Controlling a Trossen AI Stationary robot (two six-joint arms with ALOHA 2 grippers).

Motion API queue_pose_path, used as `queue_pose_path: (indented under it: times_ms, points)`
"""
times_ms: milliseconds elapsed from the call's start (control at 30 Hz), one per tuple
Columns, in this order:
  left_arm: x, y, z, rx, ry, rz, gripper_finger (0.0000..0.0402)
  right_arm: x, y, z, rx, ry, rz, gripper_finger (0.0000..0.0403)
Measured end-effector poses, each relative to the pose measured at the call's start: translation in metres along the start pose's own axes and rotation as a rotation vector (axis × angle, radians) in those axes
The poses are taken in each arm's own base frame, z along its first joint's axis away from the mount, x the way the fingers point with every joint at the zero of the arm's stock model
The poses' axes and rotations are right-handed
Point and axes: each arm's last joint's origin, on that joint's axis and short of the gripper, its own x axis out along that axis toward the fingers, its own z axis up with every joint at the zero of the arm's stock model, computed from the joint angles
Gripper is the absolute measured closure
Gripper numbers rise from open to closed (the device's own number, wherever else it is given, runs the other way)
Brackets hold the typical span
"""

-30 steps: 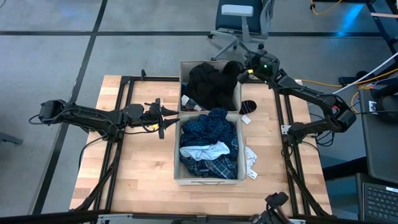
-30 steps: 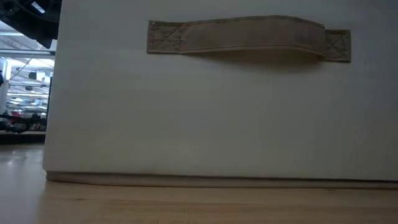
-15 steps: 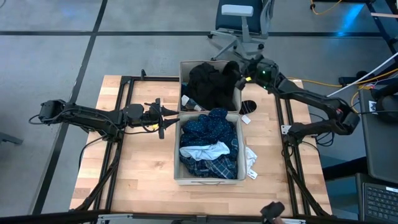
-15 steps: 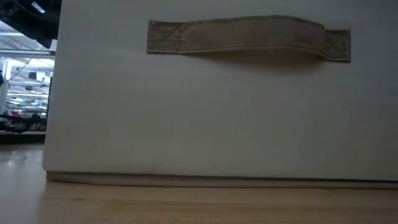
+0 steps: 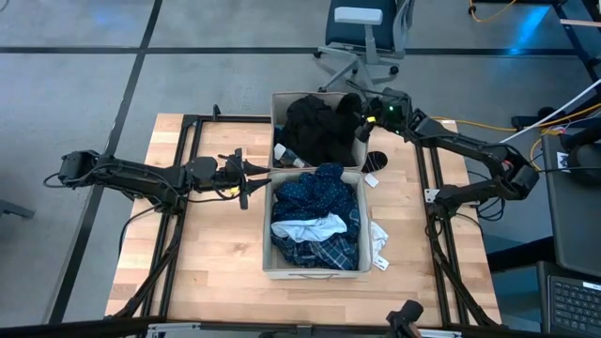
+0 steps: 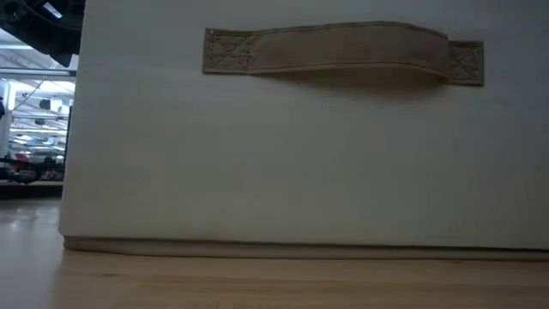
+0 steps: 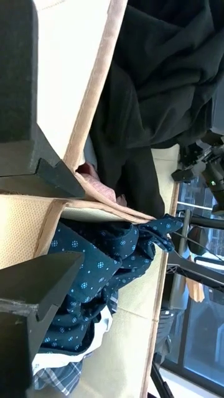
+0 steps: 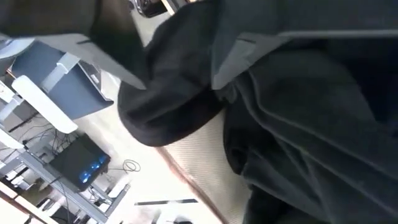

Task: Sort clothes
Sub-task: Put the black shirt into the top laundry organizer

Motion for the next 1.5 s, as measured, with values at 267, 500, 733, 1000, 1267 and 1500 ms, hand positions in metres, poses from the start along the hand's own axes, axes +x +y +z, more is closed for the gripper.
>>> queue_pose_path:
  times_ms: [267,500,733,1000,1267,1500]
  points:
    - [0.0,0.0,0.0,0.0,0.0,0.0,0.0263,0.0,0.0,0.001,-0.025,-0.014,-0.001,0.0389]
    - [0.0,0.0,0.0,-0.003,0.0,0.0,0.0263,-0.008,-0.007,0.014,-0.025,-0.019,-0.046,0.0396]
    - [0.0,0.0,0.0,-0.003,0.0,0.0,0.0263,-0.029,0.009,0.05,-0.055,-0.123,0.104,0.0399]
    - [0.0,0.0,0.0,-0.003,0.0,0.0,0.0263,-0.038,0.06,0.063,-0.093,-0.153,0.37,0.0398]
    - [0.0,0.0,0.0,-0.003,0.0,0.0,0.0263,-0.02,0.077,0.036,0.006,0.151,0.419,0.0337]
    - [0.0,0.0,0.0,-0.003,0.0,0.0,0.0263,-0.056,0.062,0.072,-0.045,0.109,0.41,0.0213]
